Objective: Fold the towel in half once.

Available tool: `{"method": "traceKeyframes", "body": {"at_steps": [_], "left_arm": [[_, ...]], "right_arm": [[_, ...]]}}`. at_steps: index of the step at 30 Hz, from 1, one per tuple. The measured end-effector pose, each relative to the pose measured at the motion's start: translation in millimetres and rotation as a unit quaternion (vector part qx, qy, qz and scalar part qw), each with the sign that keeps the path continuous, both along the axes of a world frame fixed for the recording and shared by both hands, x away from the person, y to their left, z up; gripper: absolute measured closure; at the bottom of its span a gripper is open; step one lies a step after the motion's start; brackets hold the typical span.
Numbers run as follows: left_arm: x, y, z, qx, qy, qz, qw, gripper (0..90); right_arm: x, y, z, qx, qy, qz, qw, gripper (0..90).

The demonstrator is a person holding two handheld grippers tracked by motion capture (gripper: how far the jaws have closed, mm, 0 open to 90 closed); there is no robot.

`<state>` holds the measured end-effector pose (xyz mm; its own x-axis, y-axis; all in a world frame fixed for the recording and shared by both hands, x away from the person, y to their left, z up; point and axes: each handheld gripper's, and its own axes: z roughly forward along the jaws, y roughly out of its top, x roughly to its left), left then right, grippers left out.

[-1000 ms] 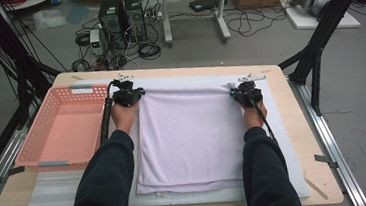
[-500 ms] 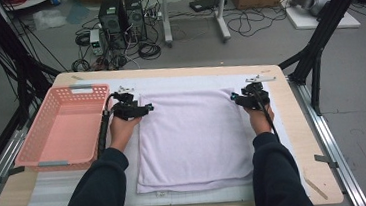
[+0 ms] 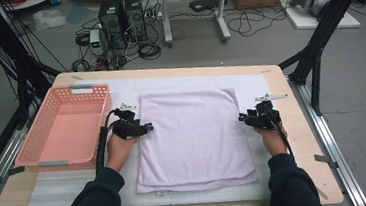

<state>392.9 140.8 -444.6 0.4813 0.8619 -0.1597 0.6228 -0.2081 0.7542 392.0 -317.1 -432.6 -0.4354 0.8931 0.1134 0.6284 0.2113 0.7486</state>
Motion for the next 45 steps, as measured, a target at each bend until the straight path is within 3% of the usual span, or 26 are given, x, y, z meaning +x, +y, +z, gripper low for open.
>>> {"method": "traceKeyframes", "body": {"at_steps": [2,4,5,6,8,13,16,17,19,20,22,26,33,45], "left_arm": [[-6.0,-1.4,-1.9,0.028,-0.019,-0.008,0.9994,49.4],[-7.8,-0.1,-2.5,0.019,-0.021,-0.016,0.9995,65.5],[-7.6,0.2,-2.2,0.009,-0.014,-0.024,0.9996,79.3],[-7.2,-0.9,-2.0,0.014,-0.017,-0.022,0.9995,83.9],[-4.4,-0.6,-1.8,0.017,-0.019,-0.012,0.9996,84.8],[6.9,2.3,-2.4,0.006,-0.018,0.022,0.9996,85.0],[6.5,0.7,-3.4,0.011,-0.030,0.021,0.9993,84.1],[4.4,-0.2,-3.1,0.016,-0.036,0.016,0.9991,81.2],[-1.5,0.9,-2.2,0.015,-0.037,0.015,0.9991,60.4],[-5.8,3.0,-1.8,0.008,-0.037,0.012,0.9992,54.2],[-17.0,6.3,-0.9,-0.002,-0.042,0.004,0.9991,48.2],[-41.1,10.2,1.6,-0.012,-0.057,-0.020,0.9981,45.9],[-82.6,16.7,1.9,-0.032,-0.060,-0.045,0.9967,47.1],[-151.1,26.1,3.4,-0.038,-0.070,-0.074,0.9940,60.0]], "right_arm": [[-3.7,2.6,-5.0,-0.008,0.013,0.008,0.9999,57.7],[-5.7,5.6,-10.9,-0.019,0.023,0.017,0.9994,64.6],[-7.0,6.0,-11.4,-0.018,0.018,0.017,0.9995,75.5],[-6.8,5.7,-12.6,0.005,0.023,0.031,0.9992,84.7],[-7.1,8.6,-12.6,-0.009,0.011,0.035,0.9993,86.6],[-5.1,11.7,-15.0,-0.020,-0.015,0.005,0.9997,86.9],[-4.4,12.3,-16.2,-0.016,-0.017,-0.005,0.9997,86.1],[-5.2,12.0,-15.7,-0.014,-0.014,-0.007,0.9998,82.9],[-8.5,10.6,-13.5,-0.017,-0.015,-0.006,0.9997,67.8],[-10.9,9.8,-11.6,-0.017,-0.015,-0.004,0.9997,64.4],[-20.7,7.9,-7.6,-0.015,-0.036,0.001,0.9992,62.5],[-43.6,6.2,-1.0,-0.019,-0.055,0.014,0.9982,61.3],[-83.0,4.0,5.5,-0.020,-0.065,0.027,0.9973,59.0],[-138.3,-1.3,8.8,-0.014,-0.076,0.027,0.9967,56.3]]}}
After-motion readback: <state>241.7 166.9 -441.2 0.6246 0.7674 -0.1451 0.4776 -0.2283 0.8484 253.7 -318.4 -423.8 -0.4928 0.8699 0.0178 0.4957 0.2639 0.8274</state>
